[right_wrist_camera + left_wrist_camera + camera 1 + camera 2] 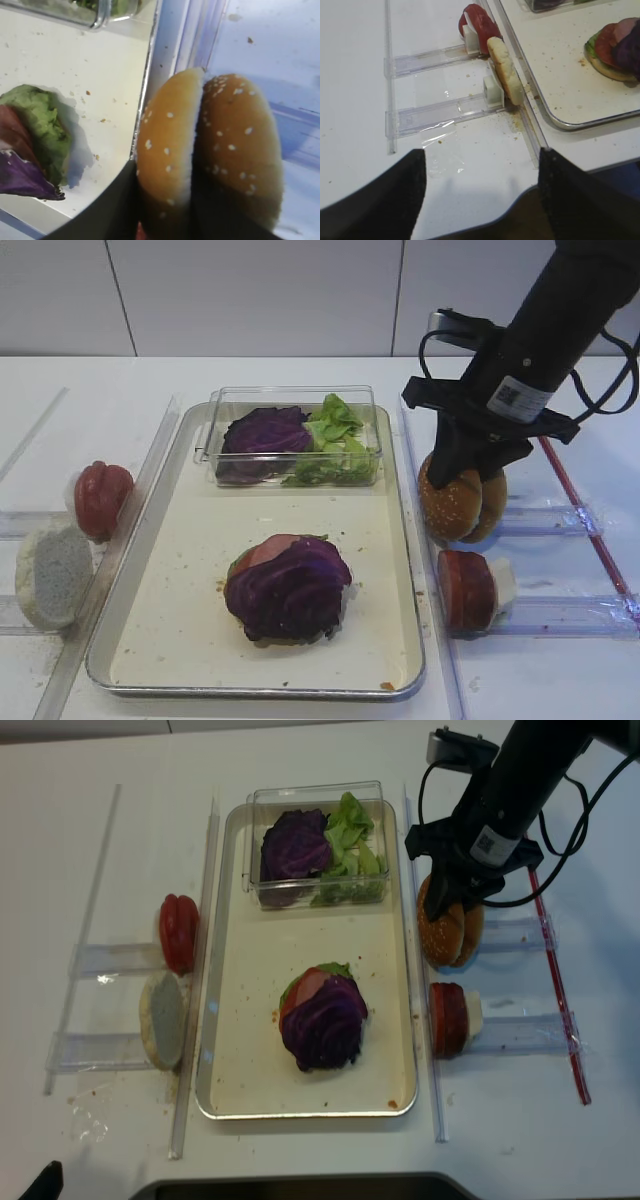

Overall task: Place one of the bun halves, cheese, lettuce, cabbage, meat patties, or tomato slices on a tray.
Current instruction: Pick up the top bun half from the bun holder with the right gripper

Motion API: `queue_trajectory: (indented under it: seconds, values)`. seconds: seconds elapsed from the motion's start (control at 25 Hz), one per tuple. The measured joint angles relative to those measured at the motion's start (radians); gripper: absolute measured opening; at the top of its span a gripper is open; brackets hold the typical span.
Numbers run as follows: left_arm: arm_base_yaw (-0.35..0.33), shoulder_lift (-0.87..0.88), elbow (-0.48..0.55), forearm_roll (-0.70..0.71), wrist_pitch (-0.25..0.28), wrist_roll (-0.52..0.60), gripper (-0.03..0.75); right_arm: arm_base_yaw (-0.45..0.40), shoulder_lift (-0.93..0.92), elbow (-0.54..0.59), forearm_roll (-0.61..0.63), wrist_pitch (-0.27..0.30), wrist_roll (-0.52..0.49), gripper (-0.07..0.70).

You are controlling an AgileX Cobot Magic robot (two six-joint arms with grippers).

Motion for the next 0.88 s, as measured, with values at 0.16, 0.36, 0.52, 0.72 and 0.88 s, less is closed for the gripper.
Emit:
queue_trajectory:
  seconds: [0.16,0.36,0.52,0.72,0.88]
  values:
    - [0.000,0.000,0.000,0.000,0.000,0.000,0.440,0.000,0.000,0.000,-0.001,0.000,0.000,0.229]
    - [0.000,0.000,0.000,0.000,0.000,0.000,0.440,0.000,0.000,0.000,-0.001,0.000,0.000,0.203]
    - [0.000,0.000,0.000,0.000,0.000,0.000,0.440,0.000,0.000,0.000,-0.001,0.000,0.000,0.195]
    - [0.000,0.000,0.000,0.000,0.000,0.000,0.440,0.000,0.000,0.000,-0.001,0.000,0.000,0.193]
    - [0.000,0.000,0.000,0.000,0.000,0.000,0.440,0.000,0.000,0.000,0.007,0.000,0.000,0.191]
